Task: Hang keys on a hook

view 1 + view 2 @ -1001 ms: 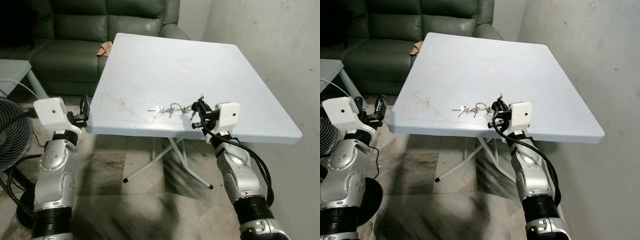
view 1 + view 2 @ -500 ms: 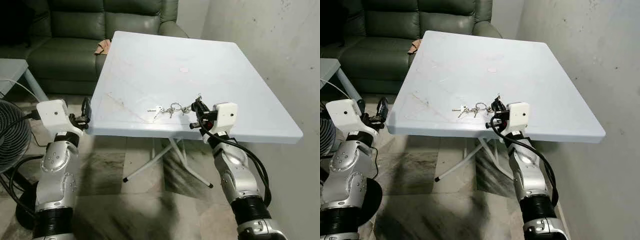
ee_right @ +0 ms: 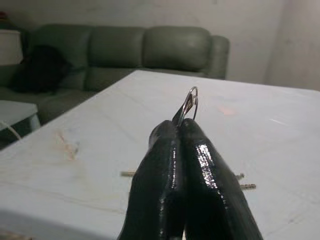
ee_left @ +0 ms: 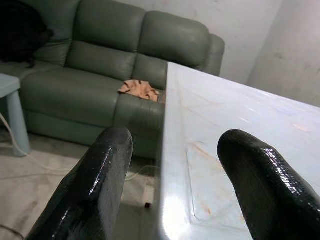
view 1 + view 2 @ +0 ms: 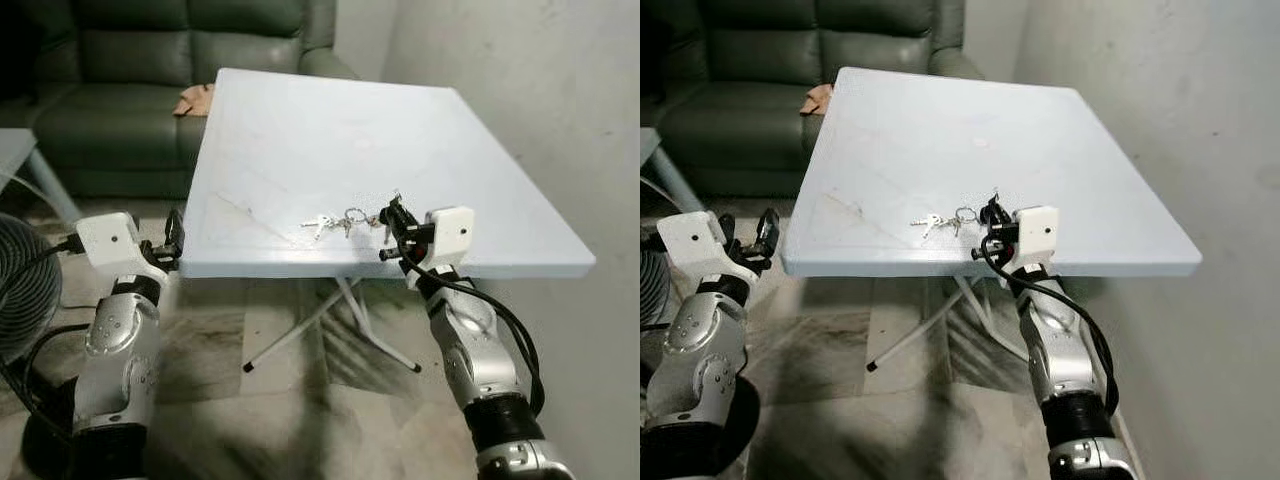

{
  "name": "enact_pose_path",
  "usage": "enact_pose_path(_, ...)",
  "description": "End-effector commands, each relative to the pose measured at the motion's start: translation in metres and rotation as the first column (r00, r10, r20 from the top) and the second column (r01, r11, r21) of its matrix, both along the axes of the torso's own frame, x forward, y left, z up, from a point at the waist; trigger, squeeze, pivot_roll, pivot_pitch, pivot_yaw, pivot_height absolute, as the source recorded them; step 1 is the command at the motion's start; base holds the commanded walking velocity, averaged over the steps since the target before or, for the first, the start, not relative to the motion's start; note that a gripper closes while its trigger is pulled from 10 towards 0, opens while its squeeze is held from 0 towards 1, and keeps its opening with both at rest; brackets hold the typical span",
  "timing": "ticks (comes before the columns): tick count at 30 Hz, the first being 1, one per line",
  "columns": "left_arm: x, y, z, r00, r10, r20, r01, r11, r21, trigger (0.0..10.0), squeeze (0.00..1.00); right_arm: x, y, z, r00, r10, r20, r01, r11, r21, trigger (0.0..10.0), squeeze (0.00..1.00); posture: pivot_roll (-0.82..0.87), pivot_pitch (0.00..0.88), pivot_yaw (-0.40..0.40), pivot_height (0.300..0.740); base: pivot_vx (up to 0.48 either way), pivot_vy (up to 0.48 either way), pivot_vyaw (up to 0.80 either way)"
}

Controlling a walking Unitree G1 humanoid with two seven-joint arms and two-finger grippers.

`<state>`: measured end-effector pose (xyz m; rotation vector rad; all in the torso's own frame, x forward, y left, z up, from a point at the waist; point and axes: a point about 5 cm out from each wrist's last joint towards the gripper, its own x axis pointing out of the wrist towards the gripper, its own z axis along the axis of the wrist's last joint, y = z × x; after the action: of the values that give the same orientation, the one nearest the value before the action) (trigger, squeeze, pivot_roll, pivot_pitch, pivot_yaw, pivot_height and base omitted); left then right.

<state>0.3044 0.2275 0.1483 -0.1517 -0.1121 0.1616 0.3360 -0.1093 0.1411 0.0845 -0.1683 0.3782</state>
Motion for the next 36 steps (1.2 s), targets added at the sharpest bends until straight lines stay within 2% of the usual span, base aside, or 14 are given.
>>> enact_pose_path(1,0.0039,-0.0098,0.0041,1.0,-0.018,0.008,0.019,1.0,-0.021,10.0,0.0,0.0029,-0.012,0.003,0.999,-0.032,0.005,0.032,0.999,-0.012,10.0,0.0,-0.05,0.0,-0.069,0.74,0.0,0.0,-0.72)
enact_pose_path(36,0.0093,-0.0152,0.0043,0.999,-0.051,-0.017,0.051,0.999,0.012,10.0,0.0,0.0042,-0.0154,0.0029,0.999,-0.047,0.004,0.047,0.999,-0.028,10.0,0.0,-0.06,0.0,-0.067,0.74,0.0,0.0,-0.72)
